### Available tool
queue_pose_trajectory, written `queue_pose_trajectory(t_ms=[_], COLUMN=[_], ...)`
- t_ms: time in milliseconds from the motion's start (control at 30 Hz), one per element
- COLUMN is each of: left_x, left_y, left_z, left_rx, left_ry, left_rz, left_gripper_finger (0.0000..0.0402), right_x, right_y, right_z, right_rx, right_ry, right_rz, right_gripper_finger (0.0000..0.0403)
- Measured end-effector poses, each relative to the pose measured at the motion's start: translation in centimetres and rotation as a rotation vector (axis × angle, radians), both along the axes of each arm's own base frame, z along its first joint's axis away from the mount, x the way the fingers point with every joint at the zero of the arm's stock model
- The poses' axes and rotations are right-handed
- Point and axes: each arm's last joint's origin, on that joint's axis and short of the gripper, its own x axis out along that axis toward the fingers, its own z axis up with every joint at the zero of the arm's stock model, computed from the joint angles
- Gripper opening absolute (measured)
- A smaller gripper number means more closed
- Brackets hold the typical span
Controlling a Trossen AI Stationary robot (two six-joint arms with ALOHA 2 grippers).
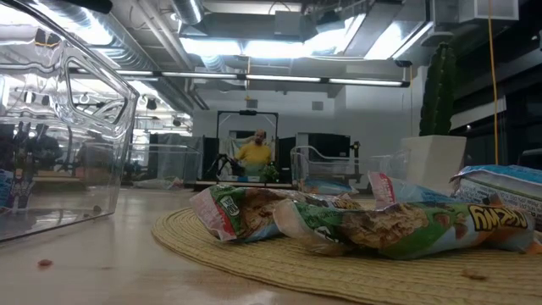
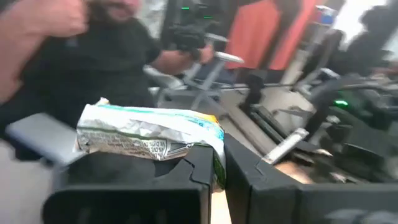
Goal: Pick and place Granola Bars by type
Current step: Put the orange granola bar into the top right transparent bin
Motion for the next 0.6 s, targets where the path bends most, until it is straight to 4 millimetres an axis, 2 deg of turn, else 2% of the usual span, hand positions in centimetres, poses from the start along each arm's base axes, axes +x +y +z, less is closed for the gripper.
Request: queue_pose_trajectory(t_ms=[233,333,600], left_x=[0.0,0.0,0.0], left_y=[0.0,0.0,0.0], left_z=[0.0,0.0,0.0], left_rx=[0.006,0.006,0.006], left_ry=[-0.004,-0.004,-0.004], left_rz=[0.002,0.002,0.003], left_gripper_finger=[0.0171,0.0171,0.0171], right_x=[-0.6,-0.7,-0.2], right_y=[0.1,0.0,-1.0], right_z=[-0.9,-1.3,-2.6], right_rx=[-0.073,-0.121,-0.269], right_ry=[-0.025,-0.023,0.155], right_rz=[0.139,0.125,-0.303], right_gripper_finger=[0.0023,0.0023,0.0023])
